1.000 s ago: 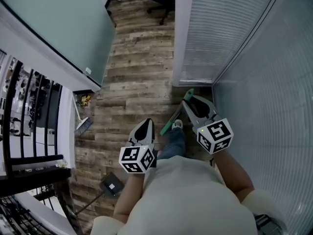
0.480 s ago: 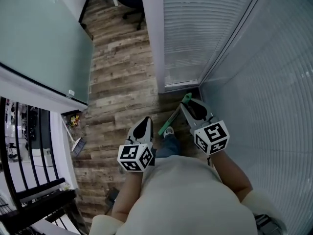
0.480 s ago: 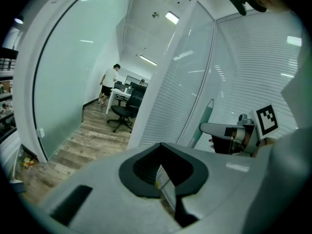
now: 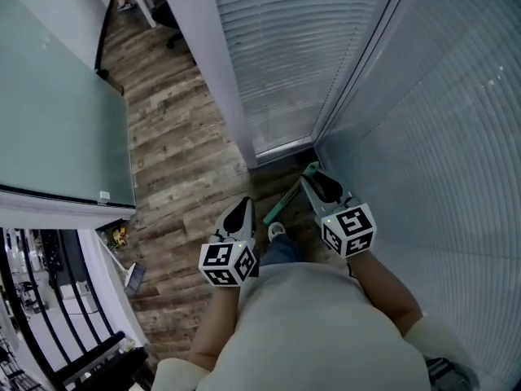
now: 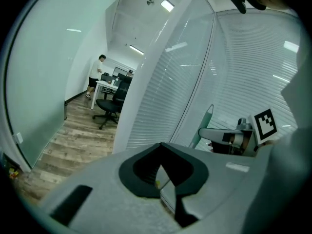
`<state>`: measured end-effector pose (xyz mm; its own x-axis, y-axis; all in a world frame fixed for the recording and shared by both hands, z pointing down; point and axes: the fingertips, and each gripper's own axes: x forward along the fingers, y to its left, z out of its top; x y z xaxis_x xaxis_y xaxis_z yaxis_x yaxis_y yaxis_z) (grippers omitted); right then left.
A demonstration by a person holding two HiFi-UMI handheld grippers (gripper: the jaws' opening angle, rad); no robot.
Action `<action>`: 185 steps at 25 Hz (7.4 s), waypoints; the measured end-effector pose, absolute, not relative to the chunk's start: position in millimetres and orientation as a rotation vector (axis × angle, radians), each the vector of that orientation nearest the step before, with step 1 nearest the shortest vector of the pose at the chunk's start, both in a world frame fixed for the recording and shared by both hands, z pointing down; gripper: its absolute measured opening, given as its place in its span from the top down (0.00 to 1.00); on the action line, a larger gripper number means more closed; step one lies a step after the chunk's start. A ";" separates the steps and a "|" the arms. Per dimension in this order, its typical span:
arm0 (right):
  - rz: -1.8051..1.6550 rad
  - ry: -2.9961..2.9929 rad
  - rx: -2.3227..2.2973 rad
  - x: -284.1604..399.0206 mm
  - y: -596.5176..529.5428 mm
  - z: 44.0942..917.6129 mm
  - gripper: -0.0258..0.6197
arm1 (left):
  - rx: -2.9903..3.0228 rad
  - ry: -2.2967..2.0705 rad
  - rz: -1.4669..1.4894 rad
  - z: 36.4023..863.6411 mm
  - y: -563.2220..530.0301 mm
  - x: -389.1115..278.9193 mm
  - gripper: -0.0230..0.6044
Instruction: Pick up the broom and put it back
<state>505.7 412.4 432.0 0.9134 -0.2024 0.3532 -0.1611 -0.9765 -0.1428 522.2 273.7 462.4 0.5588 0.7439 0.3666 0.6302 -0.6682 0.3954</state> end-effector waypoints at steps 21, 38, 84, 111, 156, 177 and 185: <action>-0.750 0.174 -2.870 587.5 490.0 542.3 0.81 | 2.583 1.215 0.788 503.2 346.5 601.6 0.95; -0.956 0.299 -2.830 629.4 491.3 648.4 0.81 | 2.625 0.988 0.845 569.7 345.2 624.0 0.95; -0.944 0.279 -2.833 748.4 515.0 710.5 0.81 | 2.648 0.879 0.937 614.7 336.2 632.5 0.95; -0.756 0.207 -2.784 705.5 512.4 665.0 0.67 | 2.600 0.977 0.940 599.8 344.9 618.4 0.95; -0.510 0.398 -2.786 544.4 409.4 444.5 0.95 | 2.567 1.237 0.858 476.0 326.2 557.7 0.95; -0.546 0.454 -2.825 562.6 400.5 460.4 0.95 | 2.598 1.255 0.834 483.1 325.7 579.6 0.95; -0.554 0.464 -2.827 561.9 394.3 460.4 0.95 | 2.588 1.274 0.840 483.2 325.0 578.1 0.95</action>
<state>561.9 394.3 460.4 0.8789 -0.3466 0.3277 -0.2625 -0.9251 -0.2744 578.1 325.0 483.2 0.4864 0.7654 0.4214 0.6888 -0.6327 0.3540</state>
